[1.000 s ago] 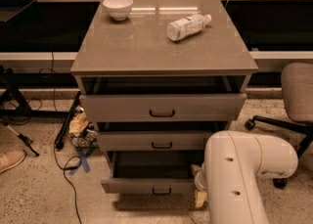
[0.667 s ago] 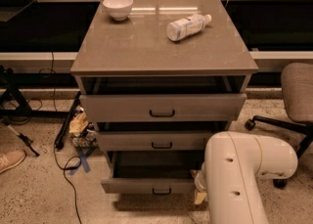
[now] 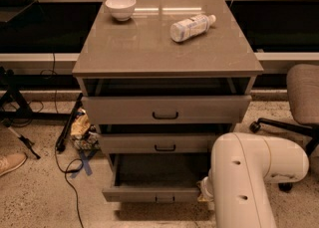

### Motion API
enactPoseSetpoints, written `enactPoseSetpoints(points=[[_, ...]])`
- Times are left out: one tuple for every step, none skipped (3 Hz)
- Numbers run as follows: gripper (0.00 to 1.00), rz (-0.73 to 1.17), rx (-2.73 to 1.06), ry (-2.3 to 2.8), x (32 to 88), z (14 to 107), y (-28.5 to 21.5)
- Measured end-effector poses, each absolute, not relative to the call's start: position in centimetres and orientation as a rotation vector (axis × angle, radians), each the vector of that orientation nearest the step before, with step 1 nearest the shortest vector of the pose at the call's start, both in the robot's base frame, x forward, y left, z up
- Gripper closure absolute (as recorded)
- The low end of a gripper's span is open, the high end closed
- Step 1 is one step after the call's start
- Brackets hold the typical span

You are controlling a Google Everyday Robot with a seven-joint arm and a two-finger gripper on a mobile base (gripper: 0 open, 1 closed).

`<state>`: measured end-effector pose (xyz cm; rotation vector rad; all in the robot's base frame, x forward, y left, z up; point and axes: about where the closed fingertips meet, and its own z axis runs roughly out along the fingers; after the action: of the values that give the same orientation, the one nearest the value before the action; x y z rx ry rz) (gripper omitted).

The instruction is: Open bottom drawer

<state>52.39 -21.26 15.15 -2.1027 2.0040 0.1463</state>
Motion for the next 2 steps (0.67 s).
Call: enactPoseSetpoints(points=[[0.96, 0.192, -2.076, 2.051, 50.28, 14.77, -22.16], [1.00, 0.192, -2.076, 2.051, 50.25, 14.99, -22.16]])
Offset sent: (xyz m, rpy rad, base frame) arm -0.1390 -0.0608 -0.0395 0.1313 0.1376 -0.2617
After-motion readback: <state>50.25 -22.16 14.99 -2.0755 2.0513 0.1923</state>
